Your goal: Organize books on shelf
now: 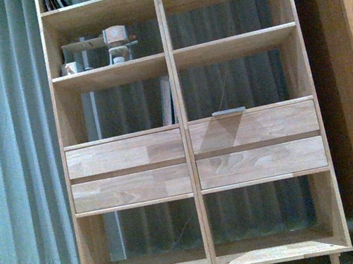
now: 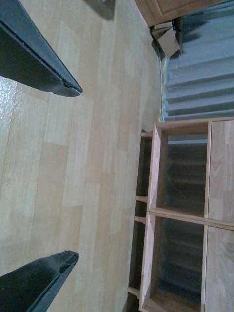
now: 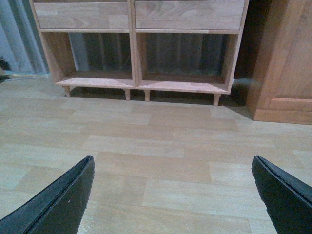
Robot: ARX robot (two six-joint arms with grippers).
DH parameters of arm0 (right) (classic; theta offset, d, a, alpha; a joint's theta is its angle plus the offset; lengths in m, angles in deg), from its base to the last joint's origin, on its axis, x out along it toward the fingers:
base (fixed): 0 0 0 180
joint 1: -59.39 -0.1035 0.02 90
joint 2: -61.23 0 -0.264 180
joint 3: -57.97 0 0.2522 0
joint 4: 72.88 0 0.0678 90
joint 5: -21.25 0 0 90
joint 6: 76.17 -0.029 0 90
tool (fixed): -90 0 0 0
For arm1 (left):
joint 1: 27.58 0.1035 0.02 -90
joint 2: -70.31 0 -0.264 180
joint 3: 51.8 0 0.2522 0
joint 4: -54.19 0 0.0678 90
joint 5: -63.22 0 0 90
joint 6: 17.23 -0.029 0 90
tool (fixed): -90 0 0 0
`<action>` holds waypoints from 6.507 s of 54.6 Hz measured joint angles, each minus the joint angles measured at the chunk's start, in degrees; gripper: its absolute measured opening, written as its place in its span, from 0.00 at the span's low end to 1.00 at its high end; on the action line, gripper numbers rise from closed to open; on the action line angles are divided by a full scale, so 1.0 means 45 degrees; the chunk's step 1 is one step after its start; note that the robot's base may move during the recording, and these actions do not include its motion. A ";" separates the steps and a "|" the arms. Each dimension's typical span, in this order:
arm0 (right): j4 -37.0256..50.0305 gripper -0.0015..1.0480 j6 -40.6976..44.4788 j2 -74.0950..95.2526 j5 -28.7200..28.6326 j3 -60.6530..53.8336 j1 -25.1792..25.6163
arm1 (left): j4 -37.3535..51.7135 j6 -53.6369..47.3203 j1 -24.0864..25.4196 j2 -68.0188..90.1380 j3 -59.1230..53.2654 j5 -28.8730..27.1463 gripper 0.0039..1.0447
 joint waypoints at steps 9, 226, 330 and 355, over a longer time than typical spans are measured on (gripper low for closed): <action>0.0000 0.93 0.0000 0.0005 0.0000 0.0000 0.0000 | 0.0000 0.0000 0.0000 0.0000 0.0000 0.0000 0.94; 0.5231 0.93 -0.3575 0.2939 -0.5872 0.1914 0.3871 | 0.0000 -0.0005 0.0000 0.0000 0.0000 0.0005 0.94; 0.5187 0.93 -0.8689 1.2138 -0.5411 0.7354 0.0432 | 0.0000 0.0000 0.0000 0.0000 0.0000 0.0000 0.94; 0.8199 0.93 -1.4134 1.9020 -0.3439 0.9889 -0.0233 | 0.0000 0.0000 0.0000 0.0000 0.0000 0.0005 0.94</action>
